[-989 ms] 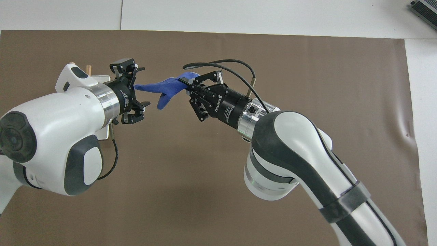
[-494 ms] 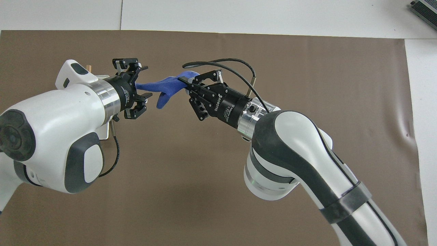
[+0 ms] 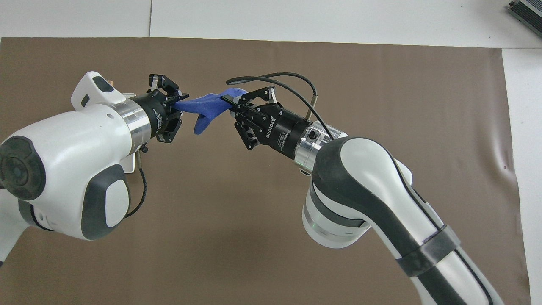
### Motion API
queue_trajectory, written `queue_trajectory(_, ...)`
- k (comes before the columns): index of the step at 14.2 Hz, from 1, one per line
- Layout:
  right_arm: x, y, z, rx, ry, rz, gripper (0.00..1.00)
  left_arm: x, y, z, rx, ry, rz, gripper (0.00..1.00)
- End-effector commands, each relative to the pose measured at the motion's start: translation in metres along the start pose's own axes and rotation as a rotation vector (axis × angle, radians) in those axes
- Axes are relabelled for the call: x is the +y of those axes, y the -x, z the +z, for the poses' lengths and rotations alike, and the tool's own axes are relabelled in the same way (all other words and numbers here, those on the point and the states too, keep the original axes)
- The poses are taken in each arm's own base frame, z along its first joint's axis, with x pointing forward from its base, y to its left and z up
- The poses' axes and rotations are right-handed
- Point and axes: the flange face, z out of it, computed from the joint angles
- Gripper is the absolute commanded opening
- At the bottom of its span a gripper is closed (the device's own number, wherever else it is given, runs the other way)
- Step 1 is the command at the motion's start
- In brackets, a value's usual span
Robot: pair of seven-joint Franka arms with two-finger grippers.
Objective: Right arm passes towel to left arm to hang
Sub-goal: 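Close the left gripper on the towel held by the right gripper, then open the right gripper and withdraw it from the towel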
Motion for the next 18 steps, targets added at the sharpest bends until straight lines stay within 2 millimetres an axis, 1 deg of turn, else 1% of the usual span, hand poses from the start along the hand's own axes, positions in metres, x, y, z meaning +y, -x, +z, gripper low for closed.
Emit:
queue_trajectory(1, -0.002, 0.001, 0.004, 0.005, -0.02, 0.021, 0.0, 0.005, -0.002, 0.006, -0.017, 0.005, 0.097, 0.0)
queue_trajectory(3, -0.002, -0.001, 0.003, 0.008, -0.02, 0.023, 0.0, 0.005, -0.003, 0.006, -0.016, 0.005, 0.152, 0.0)
queue_trajectory(6, -0.004, -0.005, 0.002, 0.017, -0.018, 0.006, 0.0, 0.004, -0.002, 0.006, -0.017, -0.001, 0.158, 0.0)
queue_trajectory(7, -0.005, -0.004, 0.002, 0.017, -0.016, -0.024, 0.43, 0.004, -0.002, 0.006, -0.017, -0.001, 0.16, 0.0)
queue_trajectory(8, -0.008, -0.006, -0.002, 0.028, -0.023, -0.059, 0.94, 0.004, -0.002, 0.006, -0.017, -0.004, 0.16, 0.0)
queue_trajectory(9, -0.012, -0.005, -0.006, 0.05, -0.03, -0.106, 1.0, 0.004, -0.003, 0.006, -0.016, -0.004, 0.165, 0.0)
queue_trajectory(10, -0.016, -0.006, -0.01, 0.082, -0.026, -0.173, 1.0, 0.004, -0.003, 0.006, -0.016, -0.004, 0.178, 0.0)
queue_trajectory(12, -0.019, -0.008, -0.01, 0.121, 0.028, -0.321, 1.0, 0.005, -0.004, 0.006, -0.015, -0.003, 0.209, 0.0)
queue_trajectory(14, -0.026, -0.012, -0.01, 0.16, 0.113, -0.535, 1.0, 0.004, -0.005, 0.006, -0.014, -0.007, 0.274, 0.0)
queue_trajectory(17, -0.043, -0.037, -0.024, 0.228, 0.223, -0.831, 1.0, 0.008, -0.009, 0.004, -0.007, -0.001, 0.405, 0.0)
queue_trajectory(18, -0.046, -0.048, -0.03, 0.25, 0.27, -0.924, 1.0, 0.008, -0.013, 0.004, -0.003, -0.004, 0.45, 0.0)
